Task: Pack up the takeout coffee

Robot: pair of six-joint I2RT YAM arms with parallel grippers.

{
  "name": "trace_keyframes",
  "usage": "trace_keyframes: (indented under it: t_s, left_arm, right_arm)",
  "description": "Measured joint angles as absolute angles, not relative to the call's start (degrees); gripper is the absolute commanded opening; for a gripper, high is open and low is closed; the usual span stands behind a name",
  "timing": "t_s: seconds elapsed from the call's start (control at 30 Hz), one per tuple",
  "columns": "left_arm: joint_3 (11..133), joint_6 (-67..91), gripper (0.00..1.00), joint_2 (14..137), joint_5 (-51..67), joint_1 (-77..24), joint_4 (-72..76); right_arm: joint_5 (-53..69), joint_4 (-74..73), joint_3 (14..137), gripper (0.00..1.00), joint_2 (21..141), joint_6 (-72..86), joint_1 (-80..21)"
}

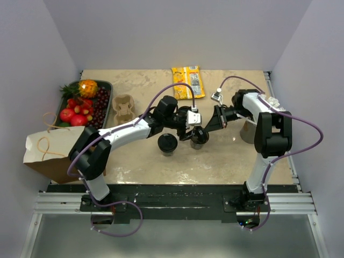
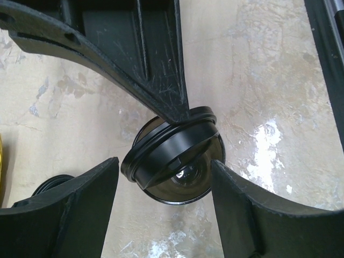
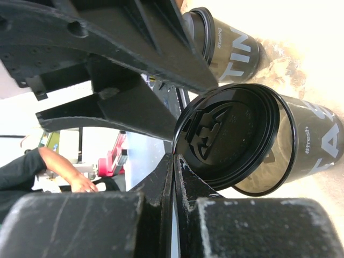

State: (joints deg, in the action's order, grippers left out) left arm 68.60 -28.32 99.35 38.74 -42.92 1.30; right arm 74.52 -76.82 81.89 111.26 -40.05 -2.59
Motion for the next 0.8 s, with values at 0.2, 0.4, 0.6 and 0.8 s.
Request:
trace_keyframes:
  t_s: [0.2, 0.4, 0.6, 0.8]
  left_arm:
    - [68.82, -28.29, 0.73, 100.47, 37.04, -42.96, 2.85]
    - [69.38, -27.97, 0.73, 100.92, 36.62, -43.05, 4.93]
    - [70.30, -27.53, 0.73, 102.39, 36.69, -43.20, 5.67]
    - [70.39, -26.57, 0.73, 103.46, 36.71, -43.27, 6.09]
  right_arm:
    - [74.41, -76.69, 81.78, 0.07, 111.26, -39.33, -1.91]
    - [74.04, -76.44, 81.36, 0.12, 111.26, -38.83, -1.43]
    - [72.69, -75.66, 81.30, 0.18, 111.26, -38.15, -1.26]
    - [71.09, -73.19, 80.88, 0.25, 111.24, -35.64, -0.67]
